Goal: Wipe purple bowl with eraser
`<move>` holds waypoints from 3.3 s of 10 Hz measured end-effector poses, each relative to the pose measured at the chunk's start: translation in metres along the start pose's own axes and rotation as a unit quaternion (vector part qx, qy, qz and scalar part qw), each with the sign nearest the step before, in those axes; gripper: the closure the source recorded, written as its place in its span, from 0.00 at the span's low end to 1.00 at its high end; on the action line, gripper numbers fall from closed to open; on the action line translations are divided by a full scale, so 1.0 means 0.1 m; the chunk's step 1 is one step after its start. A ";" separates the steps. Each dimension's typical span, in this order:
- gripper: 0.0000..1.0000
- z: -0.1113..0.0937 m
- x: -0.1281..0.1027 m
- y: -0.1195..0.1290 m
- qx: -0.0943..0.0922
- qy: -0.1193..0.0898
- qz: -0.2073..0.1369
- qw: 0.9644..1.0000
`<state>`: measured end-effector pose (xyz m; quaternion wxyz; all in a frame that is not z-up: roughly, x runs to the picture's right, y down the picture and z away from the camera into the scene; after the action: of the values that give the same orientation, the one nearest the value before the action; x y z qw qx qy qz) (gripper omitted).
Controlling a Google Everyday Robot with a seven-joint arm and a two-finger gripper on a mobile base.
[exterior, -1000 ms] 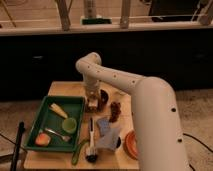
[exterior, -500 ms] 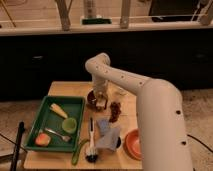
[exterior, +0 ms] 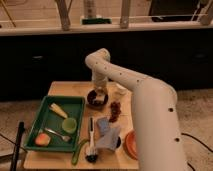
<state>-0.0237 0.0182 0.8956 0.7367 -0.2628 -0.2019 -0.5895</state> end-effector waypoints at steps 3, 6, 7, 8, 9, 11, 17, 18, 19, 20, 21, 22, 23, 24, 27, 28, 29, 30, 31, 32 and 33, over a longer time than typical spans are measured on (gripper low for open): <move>1.00 -0.03 -0.13 -0.39 -0.005 0.007 -0.044 0.999; 1.00 -0.03 -0.45 -0.60 -0.016 0.008 -0.095 0.995; 1.00 -0.02 -0.55 -0.59 -0.014 0.007 -0.104 0.994; 1.00 -0.01 -0.61 -0.54 -0.014 0.005 -0.106 0.994; 1.00 0.01 -0.66 -0.43 -0.016 0.002 -0.105 0.994; 1.00 0.07 -0.66 -0.14 -0.015 -0.008 -0.084 0.996; 1.00 0.10 -0.20 0.23 -0.010 -0.005 -0.004 1.000; 1.00 0.09 -0.15 0.22 -0.009 -0.001 0.000 1.000; 1.00 0.06 -0.11 0.16 -0.006 0.002 0.001 1.000; 1.00 0.03 -0.08 0.08 -0.005 0.007 -0.002 1.000; 1.00 0.03 -0.08 -0.03 -0.005 0.010 -0.011 1.000; 1.00 0.02 -0.11 -0.18 -0.003 0.011 -0.022 1.000; 1.00 0.02 -0.14 -0.31 -0.004 0.013 -0.038 0.999; 1.00 0.01 -0.17 -0.38 -0.004 0.015 -0.050 0.999; 1.00 -0.01 -0.35 -0.54 -0.005 0.016 -0.085 0.996; 1.00 0.01 -0.41 -0.52 -0.006 0.014 -0.090 0.996; 1.00 0.03 -0.50 -0.45 -0.009 0.008 -0.092 0.996; 1.00 0.06 -0.57 -0.33 -0.011 0.001 -0.090 0.996; 1.00 0.09 -0.56 -0.20 -0.013 -0.002 -0.083 0.996; 1.00 0.12 -0.53 -0.07 -0.012 -0.007 -0.071 0.997; 1.00 0.12 -0.49 0.01 -0.011 -0.008 -0.059 0.998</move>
<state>-0.0333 0.0633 0.8756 0.6958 -0.2633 -0.2164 -0.6322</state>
